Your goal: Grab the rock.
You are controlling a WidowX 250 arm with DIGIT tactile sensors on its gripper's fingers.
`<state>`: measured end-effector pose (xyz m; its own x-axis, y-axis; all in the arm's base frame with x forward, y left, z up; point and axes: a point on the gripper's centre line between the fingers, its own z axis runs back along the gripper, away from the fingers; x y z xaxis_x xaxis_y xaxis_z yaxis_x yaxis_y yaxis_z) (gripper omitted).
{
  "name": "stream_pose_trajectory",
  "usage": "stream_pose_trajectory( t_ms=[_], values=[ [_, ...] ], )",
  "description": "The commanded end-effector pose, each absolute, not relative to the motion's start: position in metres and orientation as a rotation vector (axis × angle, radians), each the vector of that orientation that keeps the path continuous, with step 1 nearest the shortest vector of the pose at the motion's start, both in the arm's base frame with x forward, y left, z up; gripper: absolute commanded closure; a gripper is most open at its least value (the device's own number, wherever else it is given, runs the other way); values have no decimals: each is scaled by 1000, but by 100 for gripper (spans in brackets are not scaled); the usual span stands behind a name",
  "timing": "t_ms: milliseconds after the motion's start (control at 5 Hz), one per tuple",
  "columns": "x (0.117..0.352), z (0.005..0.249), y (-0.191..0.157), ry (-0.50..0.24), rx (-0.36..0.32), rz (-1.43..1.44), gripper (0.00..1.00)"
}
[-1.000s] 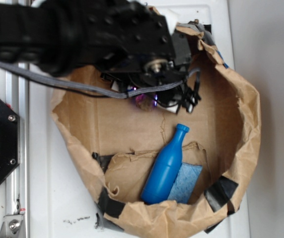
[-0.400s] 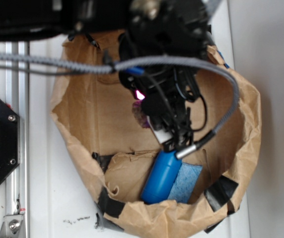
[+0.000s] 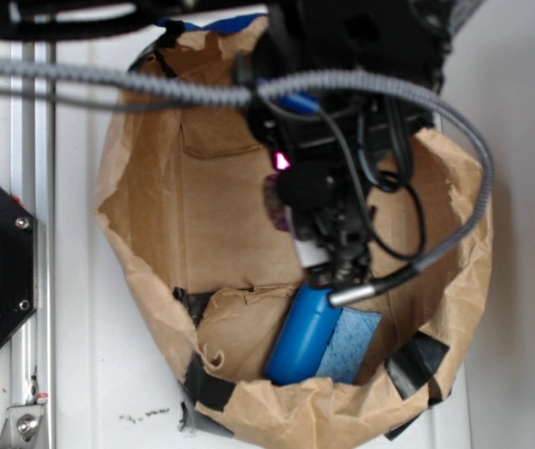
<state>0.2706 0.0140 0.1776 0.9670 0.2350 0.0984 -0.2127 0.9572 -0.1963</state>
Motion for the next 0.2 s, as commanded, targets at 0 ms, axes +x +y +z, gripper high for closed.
stream_pose_trajectory(
  t_ms=[0],
  values=[
    [261, 183, 20, -200, -107, 271, 100]
  ],
)
